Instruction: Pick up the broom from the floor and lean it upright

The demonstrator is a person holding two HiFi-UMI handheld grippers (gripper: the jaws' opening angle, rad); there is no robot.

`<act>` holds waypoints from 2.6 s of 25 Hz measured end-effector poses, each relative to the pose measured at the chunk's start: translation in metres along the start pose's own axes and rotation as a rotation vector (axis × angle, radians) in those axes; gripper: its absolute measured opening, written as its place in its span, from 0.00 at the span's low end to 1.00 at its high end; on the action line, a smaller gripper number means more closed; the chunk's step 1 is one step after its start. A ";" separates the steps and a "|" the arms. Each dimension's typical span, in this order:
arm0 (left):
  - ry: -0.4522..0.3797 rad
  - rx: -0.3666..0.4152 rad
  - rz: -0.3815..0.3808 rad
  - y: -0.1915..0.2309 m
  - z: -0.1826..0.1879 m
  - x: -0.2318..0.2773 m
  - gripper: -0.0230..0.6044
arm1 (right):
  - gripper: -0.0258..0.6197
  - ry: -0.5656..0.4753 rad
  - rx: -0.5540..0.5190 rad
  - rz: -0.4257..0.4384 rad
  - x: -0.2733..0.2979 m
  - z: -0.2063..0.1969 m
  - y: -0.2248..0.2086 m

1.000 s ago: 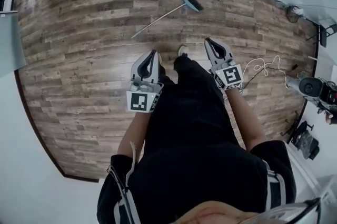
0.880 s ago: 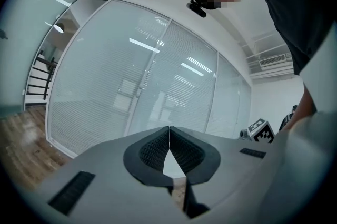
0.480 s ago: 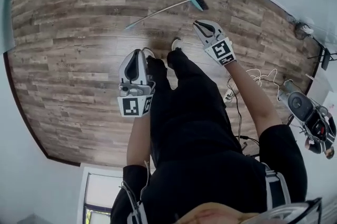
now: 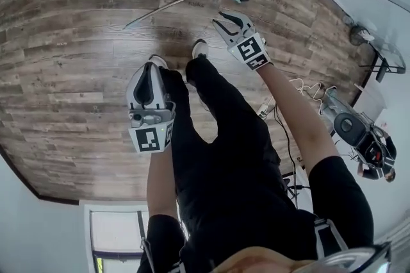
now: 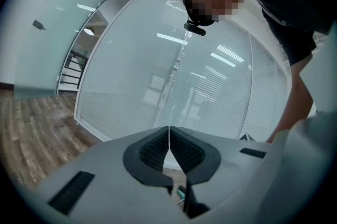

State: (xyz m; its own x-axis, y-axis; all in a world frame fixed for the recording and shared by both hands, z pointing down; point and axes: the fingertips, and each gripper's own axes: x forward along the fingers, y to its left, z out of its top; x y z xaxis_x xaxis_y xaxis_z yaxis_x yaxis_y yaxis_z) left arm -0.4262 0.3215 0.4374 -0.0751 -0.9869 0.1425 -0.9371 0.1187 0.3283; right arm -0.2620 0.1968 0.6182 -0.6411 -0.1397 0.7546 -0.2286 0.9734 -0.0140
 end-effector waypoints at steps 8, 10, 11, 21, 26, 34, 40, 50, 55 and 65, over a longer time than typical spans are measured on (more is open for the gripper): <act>-0.020 0.032 -0.011 0.072 -0.104 0.041 0.07 | 0.22 0.092 -0.177 0.122 0.144 -0.103 -0.006; -0.024 0.046 -0.017 0.088 -0.125 0.049 0.07 | 0.23 0.122 -0.231 0.149 0.176 -0.127 -0.015; -0.025 0.046 -0.020 0.096 -0.135 0.051 0.07 | 0.23 0.135 -0.245 0.149 0.191 -0.138 -0.018; -0.010 -0.011 -0.067 0.125 -0.187 0.061 0.07 | 0.25 0.238 -0.325 0.222 0.312 -0.221 0.002; 0.003 0.005 -0.085 0.139 -0.193 0.062 0.07 | 0.27 0.263 -0.267 0.267 0.365 -0.259 0.009; -0.032 -0.001 -0.111 0.155 -0.189 0.068 0.07 | 0.27 0.331 -0.444 0.303 0.415 -0.296 0.002; -0.057 -0.025 -0.106 0.156 -0.182 0.070 0.07 | 0.27 0.355 -0.474 0.321 0.437 -0.322 0.008; -0.059 -0.188 -0.037 0.184 -0.186 0.058 0.07 | 0.21 0.369 -0.554 0.372 0.454 -0.333 0.010; 0.014 -0.143 -0.133 0.151 -0.204 0.068 0.07 | 0.19 0.307 -0.469 0.316 0.427 -0.290 -0.009; 0.089 -0.103 -0.338 0.036 -0.164 0.058 0.07 | 0.17 0.124 -0.118 0.195 0.297 -0.187 -0.065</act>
State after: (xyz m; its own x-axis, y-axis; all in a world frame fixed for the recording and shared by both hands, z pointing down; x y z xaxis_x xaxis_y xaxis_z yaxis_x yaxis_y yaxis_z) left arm -0.4083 0.2863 0.6110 0.2669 -0.9596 0.0894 -0.8645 -0.1974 0.4622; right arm -0.3007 0.1258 0.9661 -0.5683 0.0691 0.8199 -0.0173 0.9952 -0.0959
